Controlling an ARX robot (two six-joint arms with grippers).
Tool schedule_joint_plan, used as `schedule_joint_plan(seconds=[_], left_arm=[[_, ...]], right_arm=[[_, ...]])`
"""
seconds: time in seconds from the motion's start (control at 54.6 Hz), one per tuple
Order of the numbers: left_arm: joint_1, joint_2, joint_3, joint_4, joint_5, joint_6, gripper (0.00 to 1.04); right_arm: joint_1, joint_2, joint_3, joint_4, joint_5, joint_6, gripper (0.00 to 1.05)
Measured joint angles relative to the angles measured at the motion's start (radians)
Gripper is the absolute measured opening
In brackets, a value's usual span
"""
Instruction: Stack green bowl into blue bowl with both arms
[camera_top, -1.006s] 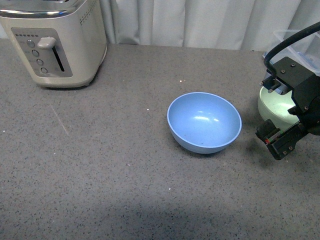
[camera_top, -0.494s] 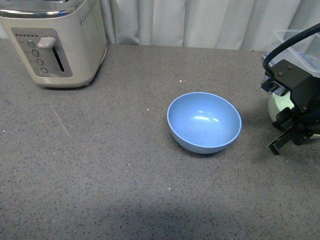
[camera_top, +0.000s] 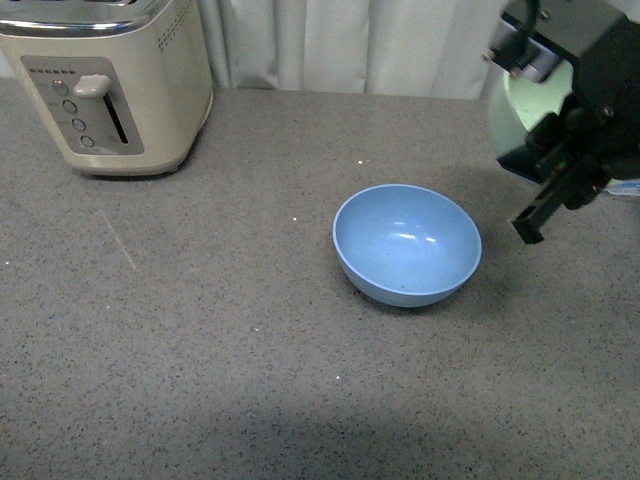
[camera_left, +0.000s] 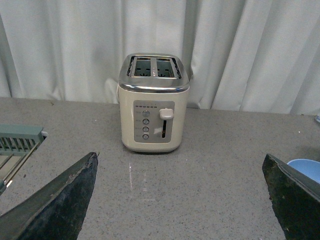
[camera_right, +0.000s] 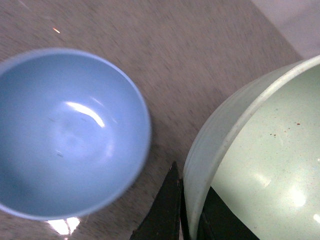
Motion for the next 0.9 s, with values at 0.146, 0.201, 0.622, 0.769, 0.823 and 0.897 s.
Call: schedule_joint_plan(seconds=[0.146, 0.201, 0.622, 0.769, 0.823, 0.897], left_arm=[[0.000, 0.000, 0.000, 0.000, -0.001, 0.000, 0.98], [0.000, 0.000, 0.000, 0.000, 0.000, 0.000, 0.98], [0.000, 0.000, 0.000, 0.000, 0.000, 0.000, 0.98], [0.000, 0.000, 0.000, 0.000, 0.000, 0.000, 0.98], [0.000, 0.000, 0.000, 0.000, 0.000, 0.000, 0.98], [0.000, 0.000, 0.000, 0.000, 0.000, 0.000, 0.98]], right_arm=[[0.143, -0.039, 0.005, -0.075, -0.014, -0.010, 0.02], [0.181, -0.026, 0.005, -0.101, -0.008, -0.024, 0.02], [0.238, 0.049, -0.001, -0.130, 0.014, -0.055, 0.02], [0.238, 0.058, 0.000, -0.118, 0.030, -0.031, 0.05], [0.235, 0.060, 0.011, -0.155, 0.023, 0.008, 0.16], [0.223, 0.043, 0.022, -0.198, -0.024, 0.093, 0.30]])
